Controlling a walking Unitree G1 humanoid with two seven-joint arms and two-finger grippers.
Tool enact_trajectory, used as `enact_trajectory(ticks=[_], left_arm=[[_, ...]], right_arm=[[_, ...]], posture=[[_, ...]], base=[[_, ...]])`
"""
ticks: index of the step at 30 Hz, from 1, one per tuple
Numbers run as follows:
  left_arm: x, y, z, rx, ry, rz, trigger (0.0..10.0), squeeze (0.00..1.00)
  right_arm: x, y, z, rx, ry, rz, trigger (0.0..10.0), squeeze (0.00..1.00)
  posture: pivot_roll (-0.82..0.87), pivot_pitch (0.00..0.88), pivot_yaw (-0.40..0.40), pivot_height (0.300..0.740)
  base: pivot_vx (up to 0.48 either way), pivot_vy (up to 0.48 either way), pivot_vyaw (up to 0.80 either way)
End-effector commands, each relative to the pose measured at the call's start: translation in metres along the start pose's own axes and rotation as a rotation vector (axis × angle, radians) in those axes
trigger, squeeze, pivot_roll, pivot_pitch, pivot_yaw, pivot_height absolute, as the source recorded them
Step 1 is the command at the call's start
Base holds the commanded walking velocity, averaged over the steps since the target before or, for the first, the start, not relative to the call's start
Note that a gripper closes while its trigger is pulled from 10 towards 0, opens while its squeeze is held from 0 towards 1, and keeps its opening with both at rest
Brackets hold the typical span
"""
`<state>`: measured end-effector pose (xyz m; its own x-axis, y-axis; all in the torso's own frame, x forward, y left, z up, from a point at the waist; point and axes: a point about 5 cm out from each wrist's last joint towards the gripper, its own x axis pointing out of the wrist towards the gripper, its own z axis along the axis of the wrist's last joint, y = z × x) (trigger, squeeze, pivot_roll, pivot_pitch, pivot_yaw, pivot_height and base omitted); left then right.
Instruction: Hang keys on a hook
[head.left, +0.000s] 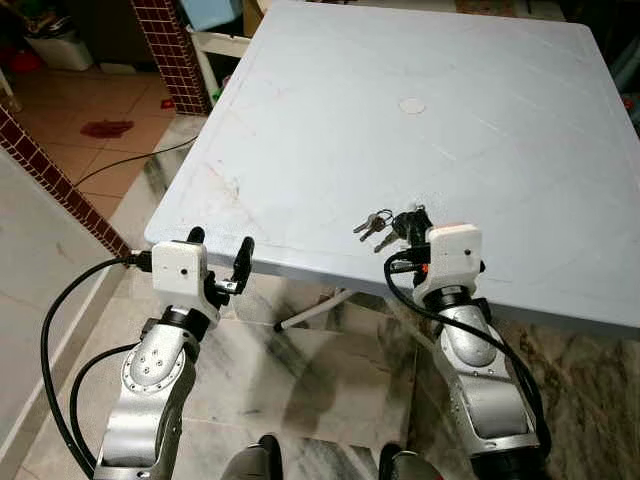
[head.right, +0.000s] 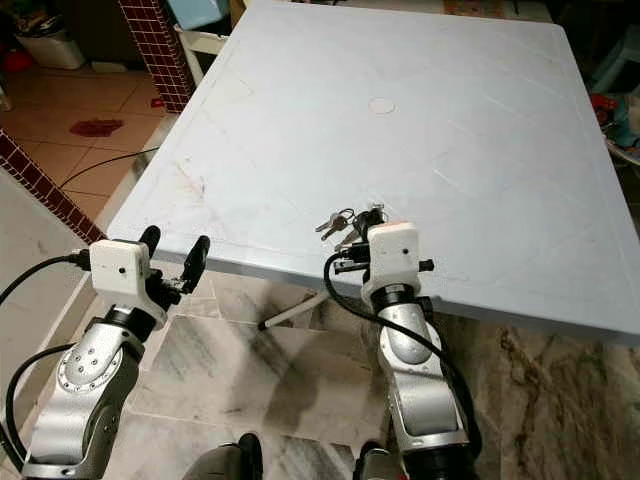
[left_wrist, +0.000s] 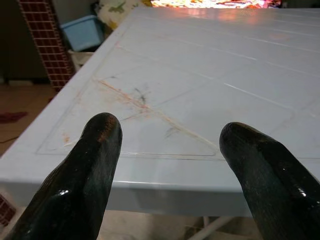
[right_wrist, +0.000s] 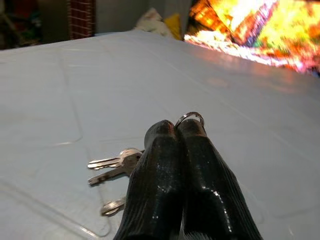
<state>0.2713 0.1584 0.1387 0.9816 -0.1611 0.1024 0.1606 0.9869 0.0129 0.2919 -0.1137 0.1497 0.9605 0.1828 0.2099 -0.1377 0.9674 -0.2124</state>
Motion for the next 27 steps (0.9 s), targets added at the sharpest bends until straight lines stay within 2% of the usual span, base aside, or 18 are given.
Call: enact_trajectory(ticks=[1,6,7,8,9,10,11,17,27], left_arm=[[-0.0033,0.0005,-0.005,0.003,0.015,0.01,10.0,0.0],[-0.0021,-0.0012,-0.0051,-0.005,0.009,0.011,10.0,0.0],[-0.0019,-0.001,-0.0051,-0.004,0.008,0.013,10.0,0.0],[-0.0016,-0.0004,-0.0049,-0.005,0.006,0.018,10.0,0.0],[-0.0015,0.0004,-0.0047,-0.005,0.005,0.023,10.0,0.0],[-0.0014,0.001,-0.0046,-0.006,0.004,0.026,10.0,0.0],[-0.0013,0.0013,-0.0046,-0.006,0.004,0.028,10.0,0.0],[-0.0015,0.001,-0.0051,-0.007,0.004,0.026,10.0,0.0],[0.0007,0.0031,-0.0052,0.012,0.011,0.047,10.0,0.0]], right_arm=[[-0.0016,0.0038,0.0072,-0.047,-0.047,0.025,0.0,0.0],[0.0005,0.0015,0.009,-0.109,-0.066,0.015,0.0,0.0],[0.0009,0.0013,0.009,-0.108,-0.067,0.013,0.6,0.0],[0.0015,0.0008,0.0096,-0.109,-0.071,0.008,3.3,0.0],[0.0019,0.0004,0.0103,-0.112,-0.075,0.004,4.7,0.0],[0.0022,0.0002,0.0108,-0.115,-0.079,0.002,6.9,0.0],[0.0031,0.0,0.011,-0.117,-0.078,-0.001,10.0,0.0],[0.0045,0.0009,0.012,-0.138,-0.084,-0.005,10.0,0.0],[0.0051,0.0045,0.0105,-0.142,-0.081,0.001,10.0,0.0]], posture=[[0.03,0.198,0.058,0.74],[0.03,0.2,0.048,0.74],[0.03,0.199,0.047,0.74],[0.03,0.198,0.047,0.74],[0.03,0.199,0.047,0.74],[0.03,0.199,0.047,0.74],[0.03,0.196,0.047,0.74],[0.03,0.195,0.05,0.74],[0.03,0.191,0.058,0.74]], base=[[0.0,0.0,0.0],[0.0,0.0,0.0],[0.0,0.0,0.0],[0.0,0.0,0.0],[0.0,0.0,0.0],[0.0,0.0,0.0],[0.0,0.0,0.0],[0.0,0.0,0.0],[0.0,0.0,0.78]])
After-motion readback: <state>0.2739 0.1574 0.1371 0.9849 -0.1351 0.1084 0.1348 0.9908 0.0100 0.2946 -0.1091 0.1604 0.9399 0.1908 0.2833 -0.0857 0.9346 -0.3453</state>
